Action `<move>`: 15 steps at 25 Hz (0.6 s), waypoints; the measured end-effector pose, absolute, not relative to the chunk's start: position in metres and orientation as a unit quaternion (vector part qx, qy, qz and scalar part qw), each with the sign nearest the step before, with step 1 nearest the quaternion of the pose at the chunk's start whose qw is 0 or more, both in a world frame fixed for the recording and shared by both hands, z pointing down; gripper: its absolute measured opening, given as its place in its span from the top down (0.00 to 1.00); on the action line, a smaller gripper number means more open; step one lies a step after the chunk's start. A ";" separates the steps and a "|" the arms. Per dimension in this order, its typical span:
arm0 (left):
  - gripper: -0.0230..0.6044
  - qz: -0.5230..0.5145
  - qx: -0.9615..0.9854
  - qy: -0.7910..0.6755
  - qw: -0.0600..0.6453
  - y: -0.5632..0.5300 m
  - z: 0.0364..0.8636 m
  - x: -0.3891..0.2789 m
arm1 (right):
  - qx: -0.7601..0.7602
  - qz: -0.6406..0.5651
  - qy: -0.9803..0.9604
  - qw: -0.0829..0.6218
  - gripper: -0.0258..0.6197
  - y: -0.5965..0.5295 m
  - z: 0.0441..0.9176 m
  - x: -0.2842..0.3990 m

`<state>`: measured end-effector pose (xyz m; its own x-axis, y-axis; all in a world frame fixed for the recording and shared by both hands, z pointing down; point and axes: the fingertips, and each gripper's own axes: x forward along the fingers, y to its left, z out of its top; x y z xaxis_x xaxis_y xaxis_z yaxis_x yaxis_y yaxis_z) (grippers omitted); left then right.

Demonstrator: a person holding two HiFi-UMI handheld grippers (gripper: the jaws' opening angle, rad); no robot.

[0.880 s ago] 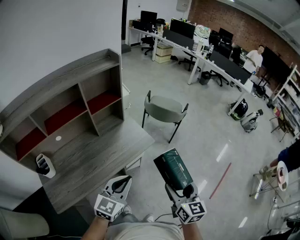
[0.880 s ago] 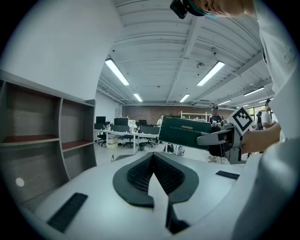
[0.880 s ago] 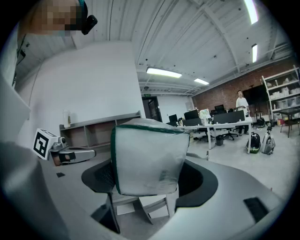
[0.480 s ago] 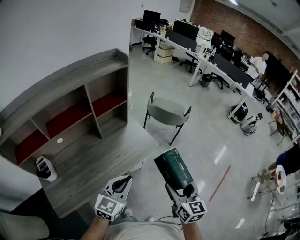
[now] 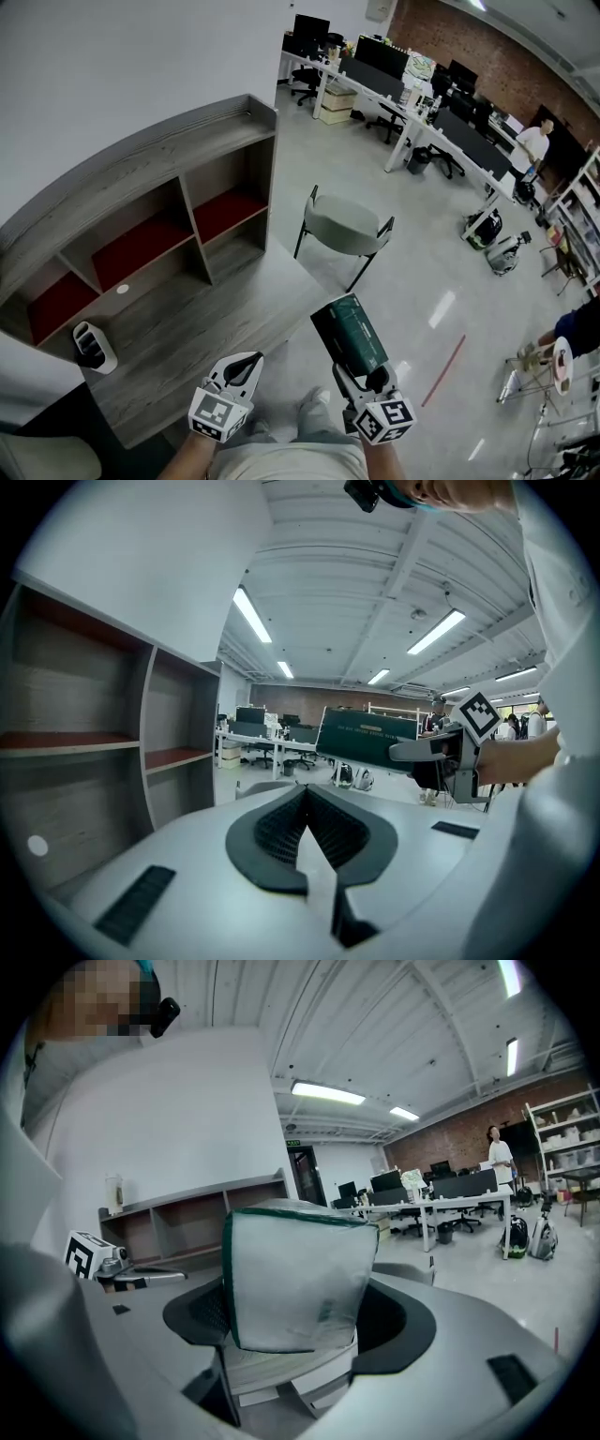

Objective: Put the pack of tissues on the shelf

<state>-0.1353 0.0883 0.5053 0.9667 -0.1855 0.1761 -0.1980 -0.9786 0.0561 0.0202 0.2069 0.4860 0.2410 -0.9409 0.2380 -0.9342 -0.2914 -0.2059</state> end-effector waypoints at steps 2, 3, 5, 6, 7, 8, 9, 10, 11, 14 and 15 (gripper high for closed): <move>0.94 0.090 0.990 -0.101 0.036 0.079 0.510 -0.123 | -0.786 -0.160 0.597 0.012 0.36 0.196 0.489 0.036; 0.94 0.092 0.990 -0.104 0.036 0.074 0.512 -0.115 | -0.784 -0.161 0.599 0.013 0.36 0.190 0.491 0.045; 0.94 0.094 0.988 -0.115 0.035 0.062 0.513 -0.097 | -0.779 -0.163 0.606 0.014 0.36 0.175 0.493 0.067; 0.94 0.094 0.988 -0.121 0.034 0.056 0.512 -0.086 | -0.775 -0.163 0.611 0.013 0.36 0.166 0.493 0.078; 0.94 0.094 0.987 -0.128 0.033 0.049 0.510 -0.074 | -0.770 -0.162 0.616 0.011 0.36 0.157 0.492 0.090; 0.94 0.093 0.986 -0.134 0.033 0.041 0.508 -0.062 | -0.766 -0.161 0.623 0.009 0.36 0.147 0.491 0.103; 0.94 0.093 0.985 -0.142 0.033 0.033 0.507 -0.050 | -0.760 -0.161 0.630 0.006 0.36 0.137 0.490 0.116; 0.94 0.093 0.984 -0.151 0.035 0.025 0.505 -0.037 | -0.753 -0.161 0.638 0.004 0.36 0.126 0.489 0.129; 0.94 0.092 0.982 -0.161 0.037 0.018 0.502 -0.025 | -0.746 -0.163 0.646 0.001 0.36 0.115 0.487 0.142; 0.94 0.089 0.977 -0.191 0.039 0.000 0.492 0.011 | -0.722 -0.162 0.672 -0.008 0.36 0.085 0.482 0.178; 0.94 0.088 0.975 -0.201 0.039 -0.006 0.491 0.021 | -0.715 -0.160 0.681 -0.012 0.36 0.075 0.482 0.188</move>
